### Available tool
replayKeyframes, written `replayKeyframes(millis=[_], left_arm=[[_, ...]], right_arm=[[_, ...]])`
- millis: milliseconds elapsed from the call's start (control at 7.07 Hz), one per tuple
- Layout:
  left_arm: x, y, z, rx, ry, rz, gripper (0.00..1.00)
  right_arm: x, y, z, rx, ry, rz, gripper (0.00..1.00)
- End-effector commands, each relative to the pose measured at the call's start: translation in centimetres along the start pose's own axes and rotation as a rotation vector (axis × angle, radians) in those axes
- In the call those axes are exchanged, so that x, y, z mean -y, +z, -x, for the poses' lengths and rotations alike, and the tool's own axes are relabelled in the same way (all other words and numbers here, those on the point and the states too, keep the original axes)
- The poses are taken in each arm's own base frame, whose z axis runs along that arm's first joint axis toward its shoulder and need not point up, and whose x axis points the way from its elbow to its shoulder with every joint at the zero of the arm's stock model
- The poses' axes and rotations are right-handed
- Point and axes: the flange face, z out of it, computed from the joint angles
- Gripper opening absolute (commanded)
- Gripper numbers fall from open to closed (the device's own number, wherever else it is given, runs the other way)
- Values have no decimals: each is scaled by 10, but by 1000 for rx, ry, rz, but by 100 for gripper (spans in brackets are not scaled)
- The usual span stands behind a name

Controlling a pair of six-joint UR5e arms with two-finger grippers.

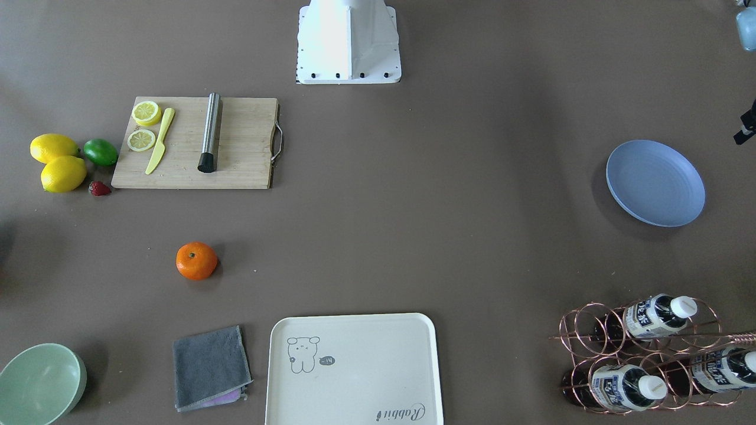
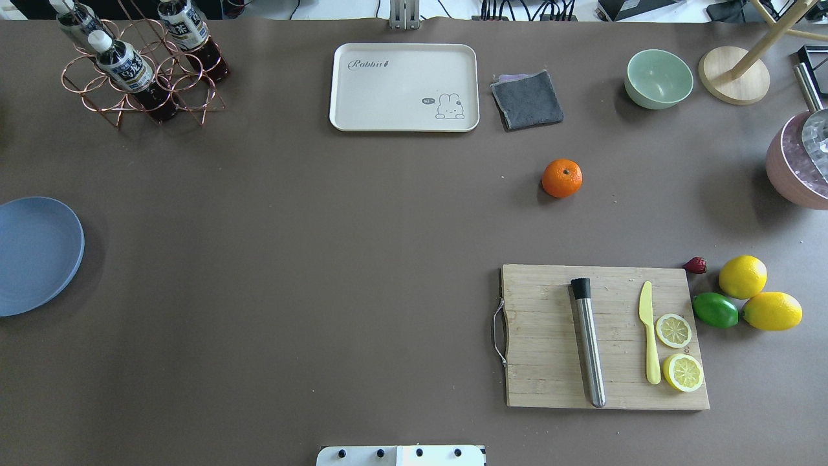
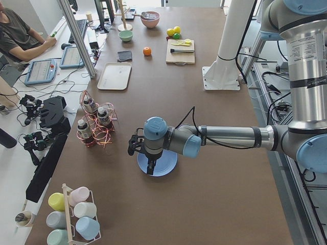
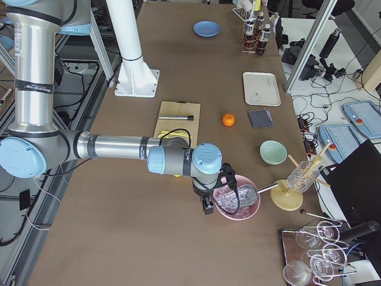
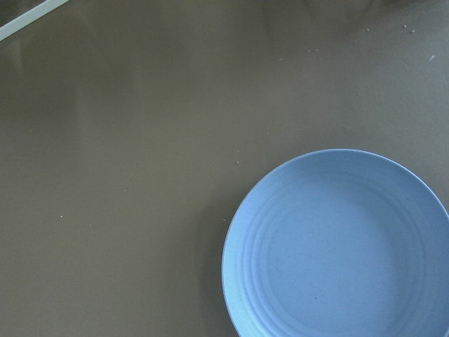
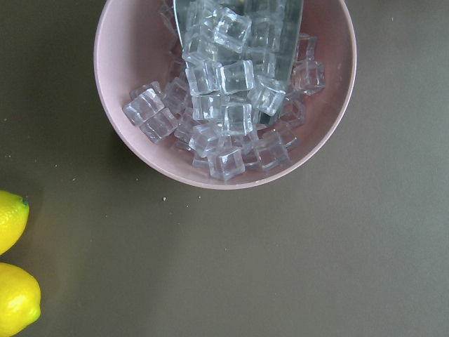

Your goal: Pick orange to plate

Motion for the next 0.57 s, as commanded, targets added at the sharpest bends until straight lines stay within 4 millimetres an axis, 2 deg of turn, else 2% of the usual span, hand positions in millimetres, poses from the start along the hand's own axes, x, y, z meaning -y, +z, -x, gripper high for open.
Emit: replayKeyframes(millis=[0, 424], left_arm=[[3, -1, -1, 3, -1, 0, 98], [2, -1, -2, -3, 1, 2, 98]], right_arm=[[-14, 9, -4, 4, 17, 18, 100], [-22, 11, -4, 5, 22, 24, 100]])
